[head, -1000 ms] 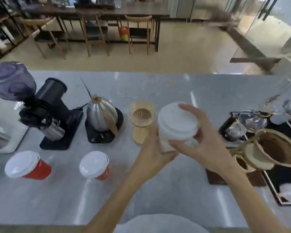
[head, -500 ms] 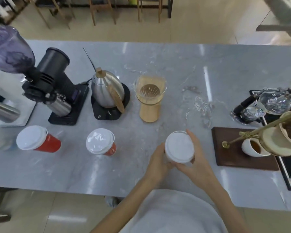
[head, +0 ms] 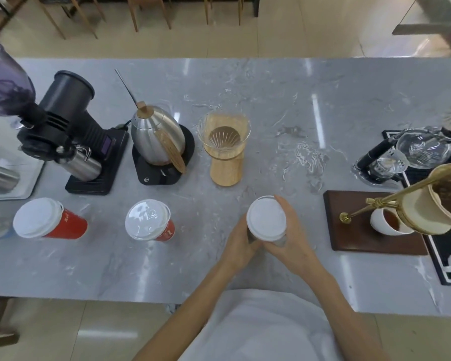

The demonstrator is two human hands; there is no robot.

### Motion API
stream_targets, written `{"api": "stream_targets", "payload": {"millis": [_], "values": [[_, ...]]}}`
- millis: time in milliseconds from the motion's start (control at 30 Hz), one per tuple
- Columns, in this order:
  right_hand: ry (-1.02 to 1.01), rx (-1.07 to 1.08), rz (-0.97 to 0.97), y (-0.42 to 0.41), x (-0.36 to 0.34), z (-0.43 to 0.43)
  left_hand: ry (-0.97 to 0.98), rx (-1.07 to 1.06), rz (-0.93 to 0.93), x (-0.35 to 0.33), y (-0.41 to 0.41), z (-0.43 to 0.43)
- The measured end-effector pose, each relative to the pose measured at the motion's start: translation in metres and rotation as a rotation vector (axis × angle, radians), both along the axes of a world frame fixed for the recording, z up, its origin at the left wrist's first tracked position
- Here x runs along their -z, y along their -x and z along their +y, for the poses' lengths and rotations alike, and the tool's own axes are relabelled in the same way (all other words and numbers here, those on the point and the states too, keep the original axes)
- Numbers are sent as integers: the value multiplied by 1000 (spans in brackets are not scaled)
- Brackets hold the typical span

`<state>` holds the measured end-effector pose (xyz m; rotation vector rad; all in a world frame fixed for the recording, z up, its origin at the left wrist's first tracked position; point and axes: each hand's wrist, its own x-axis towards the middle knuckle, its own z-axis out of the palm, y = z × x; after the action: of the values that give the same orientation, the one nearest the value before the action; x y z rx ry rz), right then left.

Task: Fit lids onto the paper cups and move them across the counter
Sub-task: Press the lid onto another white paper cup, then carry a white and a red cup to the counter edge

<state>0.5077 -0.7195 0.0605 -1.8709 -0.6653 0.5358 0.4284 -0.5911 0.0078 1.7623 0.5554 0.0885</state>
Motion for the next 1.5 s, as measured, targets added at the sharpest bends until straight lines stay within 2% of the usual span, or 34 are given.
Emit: {"api": "stream_targets", "payload": {"millis": [133,200,300,433,533,600,633,700,833,933,1000,1100,1233,1367,1433,1500], "values": [[47,-56,34,1,-7,-6,126,137,-3,-22,1,14],[81,-73,38,2,-14,-19,202,173,60,-37,7,29],[64,13,2,7,-39,-41,27,135,200,-67,29,54],[30,141,-307,24,-78,-49,-113,111,142,-108,72,76],[79,106,-239,45,-90,-26,-330,174,228,-118,106,93],[237,14,-178,60,-83,0,-489,207,351,-116,132,107],[336,-53,-176,68,-78,14,-509,213,402,-113,144,114],[439,-181,-193,89,-69,48,-463,203,470,-108,175,136],[341,-288,-138,149,-65,127,-402,89,511,-105,239,200],[294,-333,-127,195,-61,197,-445,7,508,-109,282,260],[305,-357,-135,223,-55,238,-488,33,522,-111,309,299],[273,-254,-125,264,-48,293,-474,1,510,-112,346,357],[316,-48,-12,300,-37,336,-439,-6,575,-108,386,420],[254,169,133,315,-22,362,-338,-211,548,-91,411,475],[240,154,149,314,-10,372,-310,-275,487,-82,412,501],[218,112,136,310,-3,382,-165,-301,310,-80,404,518]]}}
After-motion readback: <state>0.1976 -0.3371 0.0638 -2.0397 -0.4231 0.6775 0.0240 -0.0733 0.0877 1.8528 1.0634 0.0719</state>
